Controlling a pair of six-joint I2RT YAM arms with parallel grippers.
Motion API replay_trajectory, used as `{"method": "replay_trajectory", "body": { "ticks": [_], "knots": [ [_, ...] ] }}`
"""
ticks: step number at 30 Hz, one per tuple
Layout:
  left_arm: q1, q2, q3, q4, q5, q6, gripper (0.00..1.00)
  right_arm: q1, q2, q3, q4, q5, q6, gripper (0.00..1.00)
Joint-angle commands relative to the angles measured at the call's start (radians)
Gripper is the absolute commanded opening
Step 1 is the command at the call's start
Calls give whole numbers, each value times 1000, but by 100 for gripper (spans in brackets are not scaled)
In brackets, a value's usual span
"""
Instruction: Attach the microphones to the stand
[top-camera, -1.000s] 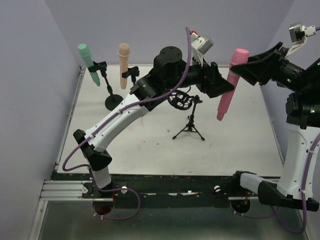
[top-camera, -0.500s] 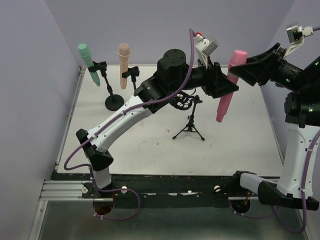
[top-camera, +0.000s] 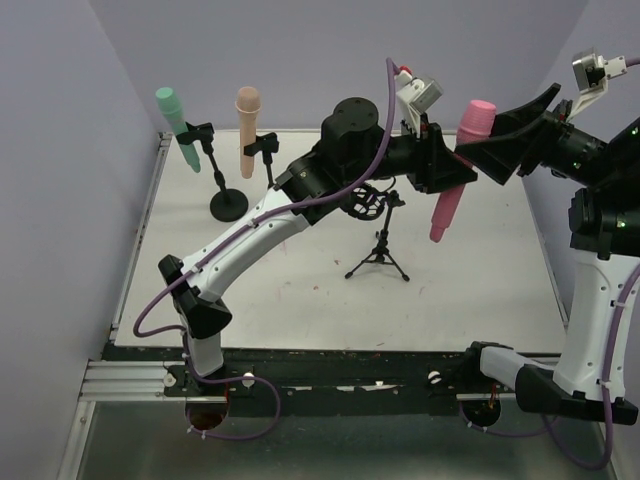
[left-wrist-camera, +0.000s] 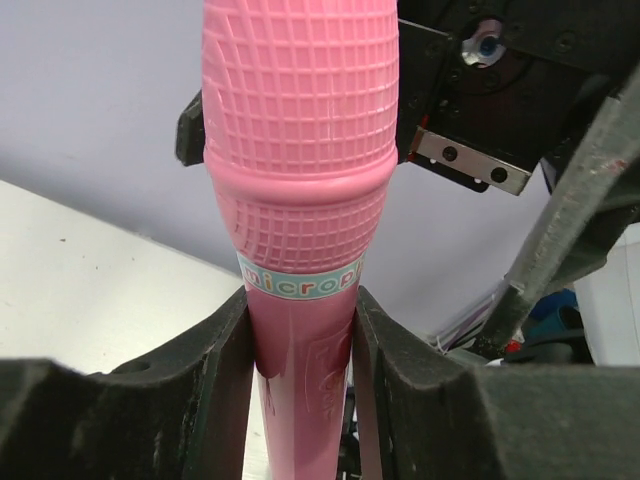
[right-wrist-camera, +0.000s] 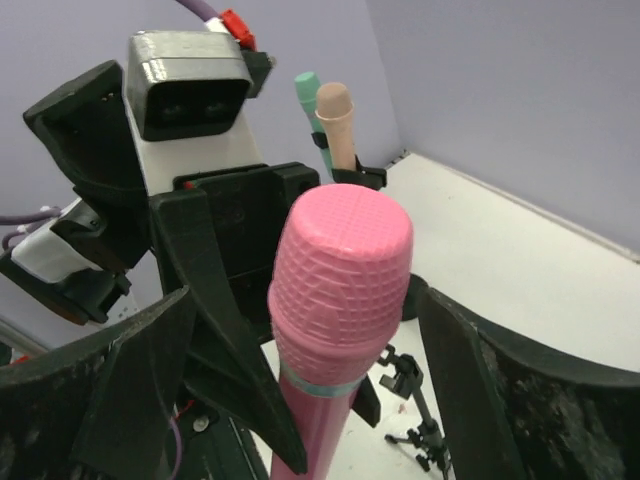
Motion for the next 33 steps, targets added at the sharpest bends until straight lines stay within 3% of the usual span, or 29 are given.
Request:
{"method": "replay_trajectory", "body": {
  "ticks": [1,10,14,17,23,25,28,33],
  "knots": [
    [-1,-89,-41,30,9,38,6,3,-32,11,-51,-40,-57,100],
    [74,-339,-239,-34,-43,206,3,-1,-63,25,-195,-125,-265,100],
    [107,-408,-276,-71,-32,309,2,-9,-99,-76,-229,-156,-388,100],
    [128,-419,-259,-106,-32,415,2,-9,-138,-227,-252,-77,-543,100],
    [193,-324,-126,-166,32,464,1,-9,-222,-746,56,19,-586,100],
    [197,-283,-74,-182,37,470,1,-9,-241,-844,109,65,-592,100],
    [197,-232,-37,-183,38,475,1,-9,-262,-956,199,60,-592,100],
    [197,-178,-2,-182,37,472,1,-9,-262,-964,196,80,-583,100]
  ]
}}
